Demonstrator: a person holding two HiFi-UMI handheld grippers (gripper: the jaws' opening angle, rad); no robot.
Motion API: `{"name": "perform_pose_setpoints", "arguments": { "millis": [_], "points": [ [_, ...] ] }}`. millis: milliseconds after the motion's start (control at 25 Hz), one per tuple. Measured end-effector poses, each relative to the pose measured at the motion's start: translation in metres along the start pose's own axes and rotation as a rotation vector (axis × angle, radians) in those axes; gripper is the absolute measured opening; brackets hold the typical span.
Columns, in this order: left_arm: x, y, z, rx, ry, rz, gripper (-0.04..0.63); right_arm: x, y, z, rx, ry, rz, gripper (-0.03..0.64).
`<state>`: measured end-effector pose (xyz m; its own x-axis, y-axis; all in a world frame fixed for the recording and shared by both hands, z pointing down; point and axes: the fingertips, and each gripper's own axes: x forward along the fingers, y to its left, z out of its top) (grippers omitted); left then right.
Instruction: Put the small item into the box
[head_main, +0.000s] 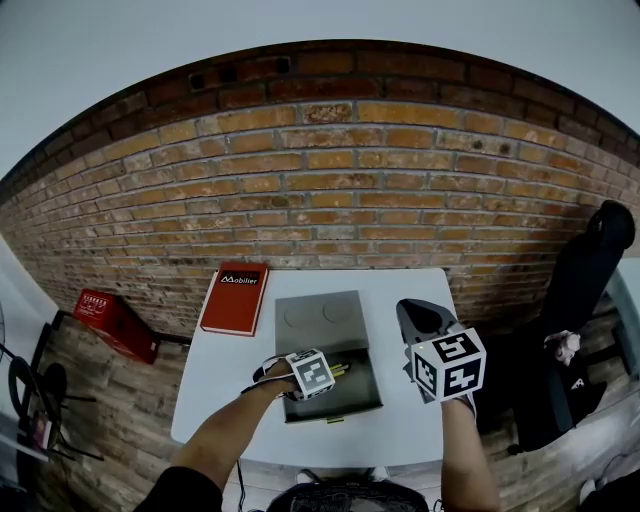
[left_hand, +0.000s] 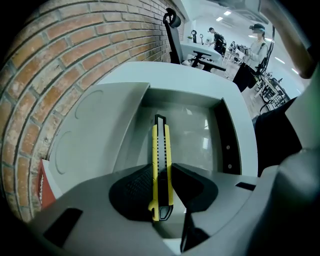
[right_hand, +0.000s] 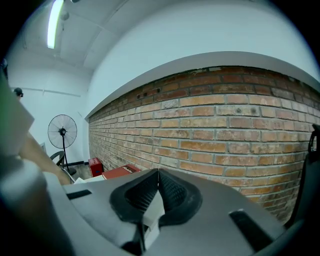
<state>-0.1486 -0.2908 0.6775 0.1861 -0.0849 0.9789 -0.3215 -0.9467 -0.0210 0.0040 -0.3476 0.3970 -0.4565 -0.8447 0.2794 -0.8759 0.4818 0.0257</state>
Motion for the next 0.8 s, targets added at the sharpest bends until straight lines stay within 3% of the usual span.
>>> {"name": "perform_pose_setpoints", "arguments": {
  "millis": [800],
  "points": [
    [-0.0019,-0.0010,-0.0002,0.004,-0.009,0.028,0.132,-0.0066,-0.0007,0.0020,0.022,-0.007,0.008,0.020]
  ]
}}
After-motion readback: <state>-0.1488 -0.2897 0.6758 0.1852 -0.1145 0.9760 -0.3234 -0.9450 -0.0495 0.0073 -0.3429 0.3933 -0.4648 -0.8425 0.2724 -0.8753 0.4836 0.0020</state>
